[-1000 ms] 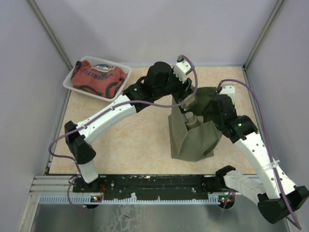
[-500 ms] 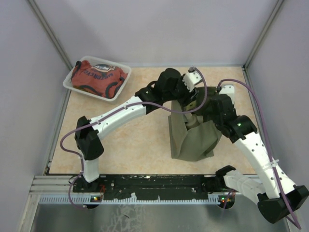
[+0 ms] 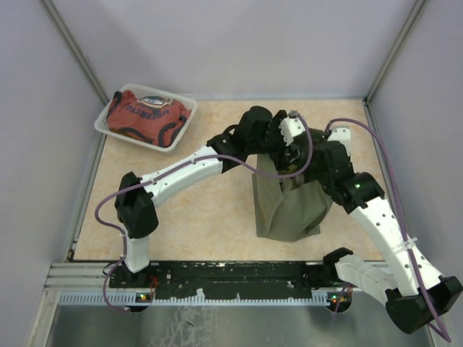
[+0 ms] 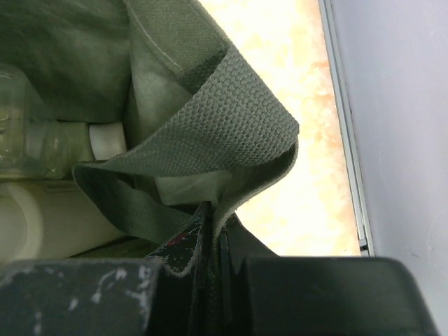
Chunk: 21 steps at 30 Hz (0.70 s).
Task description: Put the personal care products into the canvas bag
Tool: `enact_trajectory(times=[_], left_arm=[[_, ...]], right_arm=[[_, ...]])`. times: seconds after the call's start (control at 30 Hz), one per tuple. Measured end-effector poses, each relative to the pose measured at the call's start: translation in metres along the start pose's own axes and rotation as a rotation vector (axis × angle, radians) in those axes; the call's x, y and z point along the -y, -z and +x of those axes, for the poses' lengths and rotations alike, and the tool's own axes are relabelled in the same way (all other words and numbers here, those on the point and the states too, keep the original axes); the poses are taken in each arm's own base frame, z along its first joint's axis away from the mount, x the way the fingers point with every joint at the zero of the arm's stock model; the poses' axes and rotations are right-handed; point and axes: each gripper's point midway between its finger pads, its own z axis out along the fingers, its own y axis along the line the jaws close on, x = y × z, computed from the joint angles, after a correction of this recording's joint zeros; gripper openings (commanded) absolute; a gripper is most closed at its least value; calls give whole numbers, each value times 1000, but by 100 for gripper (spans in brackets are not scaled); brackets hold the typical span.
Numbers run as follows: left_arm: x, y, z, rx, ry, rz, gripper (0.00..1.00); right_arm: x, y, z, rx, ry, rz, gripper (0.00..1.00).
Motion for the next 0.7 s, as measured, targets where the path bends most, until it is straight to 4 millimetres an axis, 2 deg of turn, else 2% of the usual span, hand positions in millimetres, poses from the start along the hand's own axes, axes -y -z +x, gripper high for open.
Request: enact_trajectory(times=[0.23,0.37,0.47,0.53,0.63,0.7], left_arm=[[-1,1,-6,36,-2,-11,100],[-1,16,-13,69,7,-32,100],[-7,41,-28,104,24,-82,100],[-14,66,-44,145,33,-134,100],[-21,117,-65,225,53,-218,100],[-24,147,-76,275,66,-266,100]], right_arm=[[-1,0,0,-1,0,-4,3],[-2,0,0,-2,0,-7,3],[-2,-1,0,-3,0,-8,5],[-2,-1,1,-6,3,-7,5],[-3,-3,2,-14,10,-5,5],[-4,-4,2,-17,15,-4,0]])
